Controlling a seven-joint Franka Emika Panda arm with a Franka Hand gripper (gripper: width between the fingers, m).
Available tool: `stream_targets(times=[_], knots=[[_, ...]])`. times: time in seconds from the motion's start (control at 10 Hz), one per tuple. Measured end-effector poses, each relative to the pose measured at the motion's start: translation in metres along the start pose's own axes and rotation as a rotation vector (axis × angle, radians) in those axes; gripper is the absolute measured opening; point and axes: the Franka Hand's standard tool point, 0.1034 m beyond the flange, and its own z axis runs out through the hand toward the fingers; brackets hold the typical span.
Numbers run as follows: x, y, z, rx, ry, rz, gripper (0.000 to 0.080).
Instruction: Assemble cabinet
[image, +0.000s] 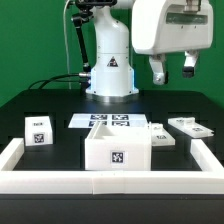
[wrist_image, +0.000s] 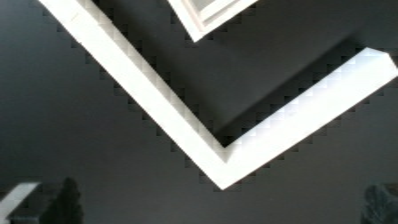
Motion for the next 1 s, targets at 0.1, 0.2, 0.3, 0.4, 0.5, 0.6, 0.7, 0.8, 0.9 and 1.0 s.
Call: stream_targets(times=[0.1,0.2,0.3,0.4,0.5,0.6,0.7,0.8,0.9,1.0], knots=[[0.0,0.0,0.0,0.0,0.0,0.0,0.0798],[0.0,0.0,0.0,0.0,0.0,0.0,0.0798],[0.0,0.0,0.0,0.0,0.0,0.0,0.0798],[0.0,0.0,0.0,0.0,-0.001,0.0,0.0798],[0.0,0.0,0.001,0.001,-0.001,-0.001,0.0798],[-0.001,-0.001,0.001,-0.001,0.0,-0.016,0.0798],[-0.008,-0.005,0.004,-0.01,0.008,-0.145,0.0798],[-0.018,-0.013,0.01,0.002,-0.005,-0.238,0.0798],[-0.023,-0.016,0.015,0.018,-0.018,-0.309,0.0798],[-0.026,-0.019,0.018,0.03,-0.029,-0.348,0.0798]])
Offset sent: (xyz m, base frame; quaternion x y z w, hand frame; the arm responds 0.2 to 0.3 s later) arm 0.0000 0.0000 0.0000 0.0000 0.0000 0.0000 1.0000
